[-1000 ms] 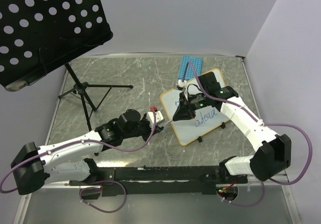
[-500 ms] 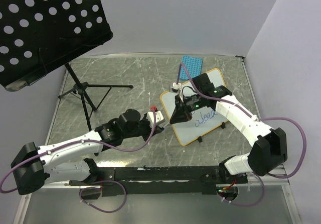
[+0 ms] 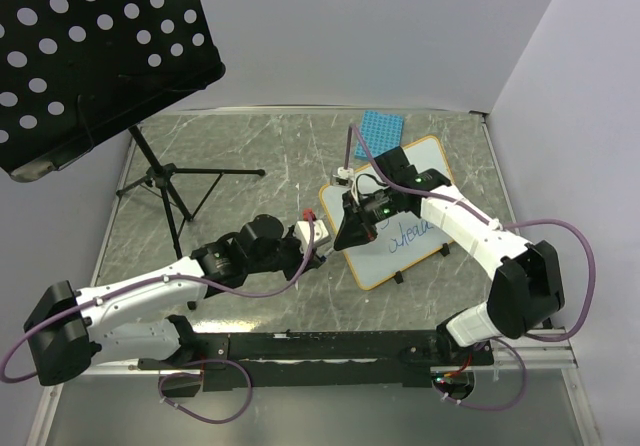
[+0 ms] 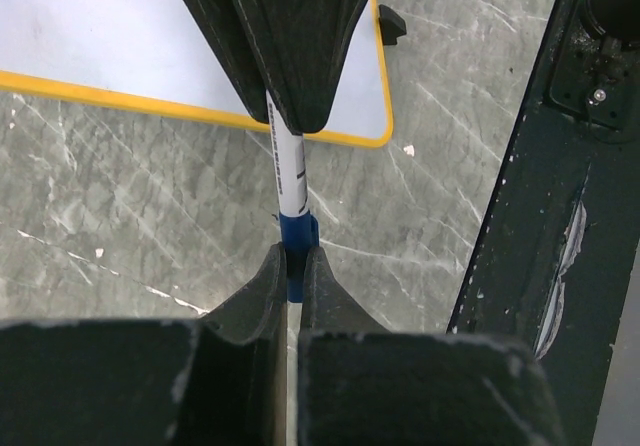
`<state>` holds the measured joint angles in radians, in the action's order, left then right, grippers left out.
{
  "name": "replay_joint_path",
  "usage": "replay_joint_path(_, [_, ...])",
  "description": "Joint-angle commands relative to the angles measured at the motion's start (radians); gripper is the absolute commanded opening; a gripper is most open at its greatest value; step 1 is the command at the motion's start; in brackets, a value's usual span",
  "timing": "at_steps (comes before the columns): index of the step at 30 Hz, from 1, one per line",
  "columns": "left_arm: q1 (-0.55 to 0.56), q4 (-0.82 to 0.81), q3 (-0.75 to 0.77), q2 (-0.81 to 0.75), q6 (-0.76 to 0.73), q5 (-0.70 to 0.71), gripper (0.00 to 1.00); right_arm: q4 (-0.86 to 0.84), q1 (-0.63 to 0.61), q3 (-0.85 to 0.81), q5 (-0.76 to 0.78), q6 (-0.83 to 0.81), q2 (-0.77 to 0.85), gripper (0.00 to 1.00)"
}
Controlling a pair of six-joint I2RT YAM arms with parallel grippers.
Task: Write a sentence on the whiteboard
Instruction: Insert the whiteboard marker without the cap into the pen cap.
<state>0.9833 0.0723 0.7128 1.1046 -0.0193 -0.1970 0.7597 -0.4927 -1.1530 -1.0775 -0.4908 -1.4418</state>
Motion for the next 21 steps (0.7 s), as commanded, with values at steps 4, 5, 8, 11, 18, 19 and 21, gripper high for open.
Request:
replay_joint_path(4, [0.011, -0.382, 0.114, -0.002, 0.013, -0.045, 0.01, -0.03, -0.055, -0.02, -0.067, 0.015, -0.06, 0.0])
replay_joint_path(5, [0.011, -0.384, 0.116, 0.003, 0.013, -0.048, 0.01, -0.028, -0.058, -0.022, -0.068, 0.014, -0.06, 0.0])
replay_joint_path(8, [0.011, -0.382, 0.106, -0.009, 0.048, -0.042, 0.01, -0.033, -0.058, -0.016, -0.068, 0.017, -0.06, 0.0])
replay_joint_path(11, [0.011, -0.414, 0.073, -0.058, 0.064, -0.018, 0.01, -0.048, -0.066, -0.004, -0.067, 0.024, -0.06, 0.0])
replay_joint_path(18, [0.011, -0.442, 0.048, -0.088, 0.082, 0.011, 0.01, -0.014, -0.104, -0.034, -0.059, 0.003, -0.081, 0.0])
replay_joint_path(19, [0.011, -0.434, 0.045, -0.086, 0.082, 0.007, 0.01, 0.003, -0.106, -0.039, -0.058, -0.011, -0.08, 0.0])
replay_joint_path(21, [0.011, -0.373, 0.036, -0.088, 0.079, 0.001, 0.01, 0.029, -0.104, -0.06, -0.047, -0.035, -0.06, 0.0])
